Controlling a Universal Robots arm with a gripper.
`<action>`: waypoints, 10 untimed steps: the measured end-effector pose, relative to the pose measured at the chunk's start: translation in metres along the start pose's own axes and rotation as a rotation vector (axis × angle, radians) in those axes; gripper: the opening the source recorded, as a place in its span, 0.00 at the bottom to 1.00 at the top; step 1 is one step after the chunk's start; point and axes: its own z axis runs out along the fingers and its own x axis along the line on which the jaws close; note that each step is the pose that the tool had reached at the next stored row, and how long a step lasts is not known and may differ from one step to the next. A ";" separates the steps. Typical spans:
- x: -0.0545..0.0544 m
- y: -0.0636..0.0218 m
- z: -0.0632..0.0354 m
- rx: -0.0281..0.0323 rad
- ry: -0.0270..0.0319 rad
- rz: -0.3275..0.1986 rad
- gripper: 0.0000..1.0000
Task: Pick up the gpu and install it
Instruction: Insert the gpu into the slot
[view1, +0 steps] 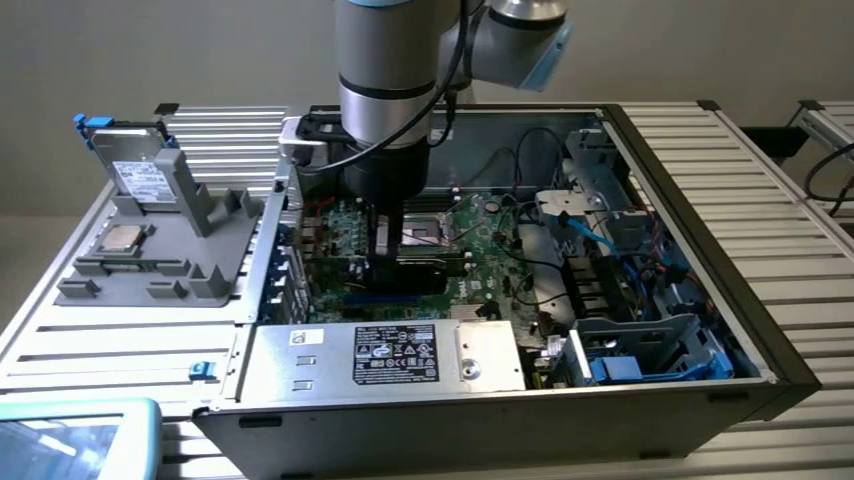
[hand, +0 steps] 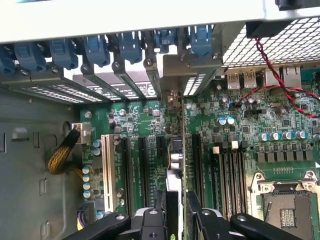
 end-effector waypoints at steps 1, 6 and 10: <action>0.000 0.0001 0.0001 0.0020 -0.0003 0.000 0.27; 0.000 0.0032 0.0008 0.0028 -0.0002 0.000 0.27; 0.000 0.0054 0.0010 0.0027 -0.0002 0.000 0.27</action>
